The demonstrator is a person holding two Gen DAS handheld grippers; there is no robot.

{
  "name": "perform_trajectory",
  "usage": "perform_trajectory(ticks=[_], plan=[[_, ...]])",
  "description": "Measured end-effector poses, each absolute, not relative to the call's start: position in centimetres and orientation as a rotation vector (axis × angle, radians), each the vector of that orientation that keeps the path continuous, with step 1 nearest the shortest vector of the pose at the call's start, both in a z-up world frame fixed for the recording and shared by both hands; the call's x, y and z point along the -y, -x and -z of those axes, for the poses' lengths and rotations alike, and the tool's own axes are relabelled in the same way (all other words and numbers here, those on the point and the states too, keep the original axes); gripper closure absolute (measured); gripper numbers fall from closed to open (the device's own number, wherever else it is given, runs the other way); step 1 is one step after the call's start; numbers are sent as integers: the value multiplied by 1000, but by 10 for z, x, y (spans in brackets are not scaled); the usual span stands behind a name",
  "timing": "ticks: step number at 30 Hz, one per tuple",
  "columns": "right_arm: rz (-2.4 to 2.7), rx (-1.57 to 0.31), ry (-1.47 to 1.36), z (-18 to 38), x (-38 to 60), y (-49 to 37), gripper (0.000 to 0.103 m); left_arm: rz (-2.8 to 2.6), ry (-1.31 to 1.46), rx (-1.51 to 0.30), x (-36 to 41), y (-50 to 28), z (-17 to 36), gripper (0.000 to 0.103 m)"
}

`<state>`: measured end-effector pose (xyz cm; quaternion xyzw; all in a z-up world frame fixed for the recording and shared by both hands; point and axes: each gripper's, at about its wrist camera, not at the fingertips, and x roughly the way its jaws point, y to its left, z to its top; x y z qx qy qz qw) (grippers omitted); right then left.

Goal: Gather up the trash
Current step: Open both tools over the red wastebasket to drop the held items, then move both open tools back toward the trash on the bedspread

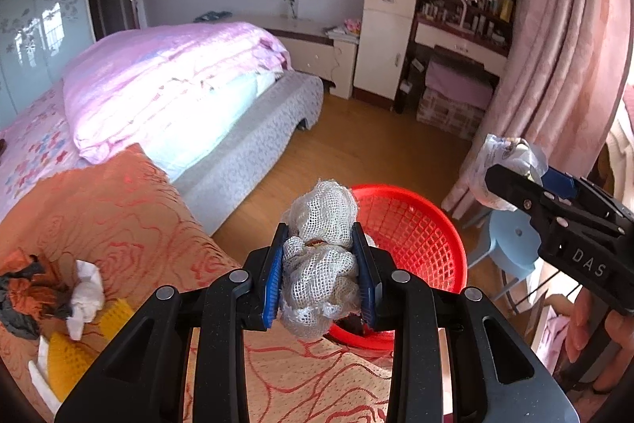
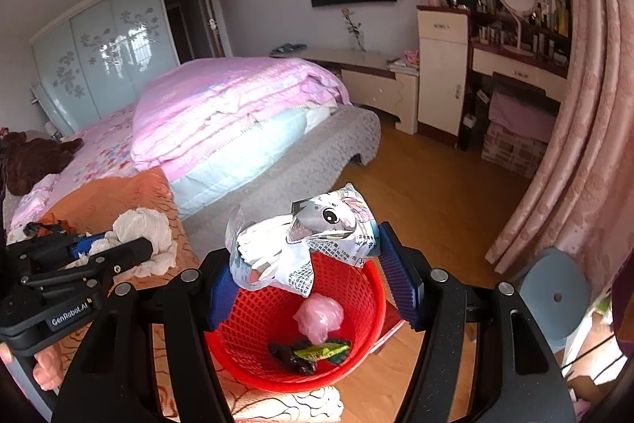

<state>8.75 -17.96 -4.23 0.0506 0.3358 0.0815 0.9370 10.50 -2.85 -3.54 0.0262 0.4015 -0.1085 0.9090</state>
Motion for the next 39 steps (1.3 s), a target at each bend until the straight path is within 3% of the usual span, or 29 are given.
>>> perform_trajectory(ticks=[11,18,24,39], plan=[[-173,-819,-107,80,177,-105,41,280,-77,-943,43,-123,74,70],[-172,-846,-130,88,182,-109,34,301,-76,-966,39,-121,86,52],[-177,-844,-134,88,182,-108,27,278,-64,-955,28,-117,84,46],[-190,-822,-102,83,174,-102,27,209,-22,-882,0,-94,59,41]])
